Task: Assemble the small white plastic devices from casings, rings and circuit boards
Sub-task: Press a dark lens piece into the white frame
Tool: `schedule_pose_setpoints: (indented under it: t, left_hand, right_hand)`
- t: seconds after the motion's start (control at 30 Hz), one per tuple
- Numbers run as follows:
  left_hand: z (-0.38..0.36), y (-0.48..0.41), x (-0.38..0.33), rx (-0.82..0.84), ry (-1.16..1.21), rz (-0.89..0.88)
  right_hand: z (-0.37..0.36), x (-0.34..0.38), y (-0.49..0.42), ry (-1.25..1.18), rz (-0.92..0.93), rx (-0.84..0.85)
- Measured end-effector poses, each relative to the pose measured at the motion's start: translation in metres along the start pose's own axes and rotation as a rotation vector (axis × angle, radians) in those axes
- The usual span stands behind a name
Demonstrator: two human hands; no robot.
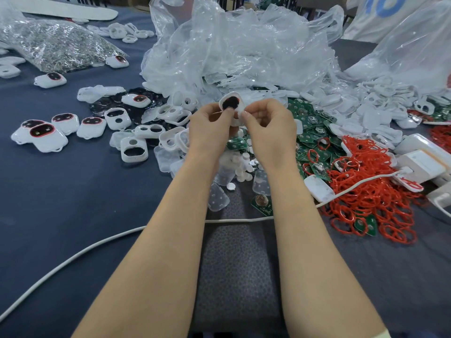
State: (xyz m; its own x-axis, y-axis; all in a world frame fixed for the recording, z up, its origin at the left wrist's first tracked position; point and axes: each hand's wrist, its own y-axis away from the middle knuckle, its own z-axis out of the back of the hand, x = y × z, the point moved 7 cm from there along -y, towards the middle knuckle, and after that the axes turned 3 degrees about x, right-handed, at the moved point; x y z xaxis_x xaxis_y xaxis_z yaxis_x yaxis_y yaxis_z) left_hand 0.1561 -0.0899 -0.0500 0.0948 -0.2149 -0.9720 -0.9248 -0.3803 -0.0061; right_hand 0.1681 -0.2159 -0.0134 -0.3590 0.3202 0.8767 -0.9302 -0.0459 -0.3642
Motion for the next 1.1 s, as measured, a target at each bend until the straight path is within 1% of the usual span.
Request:
schedule_pose_setpoints:
  t: [0.17, 0.33, 0.5, 0.7, 0.87, 1.1]
  left_hand:
    - [-0.0052, 0.001, 0.0006, 0.035, 0.054, 0.023]
    - [-0.0062, 0.0045, -0.0018, 0.028, 0.054, 0.015]
    - [-0.0047, 0.0068, -0.004, 0.023, 0.027, 0.02]
    - [-0.0072, 0.0083, -0.0053, 0.068, -0.003, 0.006]
    - [-0.0053, 0.0072, -0.0065, 0.048, -0.05, -0.003]
    - [-0.0101, 0.0064, -0.0037, 0.129, -0.129, -0.044]
  right_hand:
    - [-0.0025, 0.0029, 0.0029, 0.093, 0.007, -0.004]
    - [-0.0011, -0.0017, 0.0021, 0.197, -0.029, -0.005]
    - [-0.002, -0.0005, 0.0031, 0.178, -0.028, 0.021]
    - [-0.0017, -0.0019, 0.0034, 0.177, -0.016, 0.032]
    - [-0.0014, -0.0013, 0.0029, 0.198, 0.005, 0.021]
    - [-0.0009, -0.0005, 0.0018, 0.222, 0.031, 0.033]
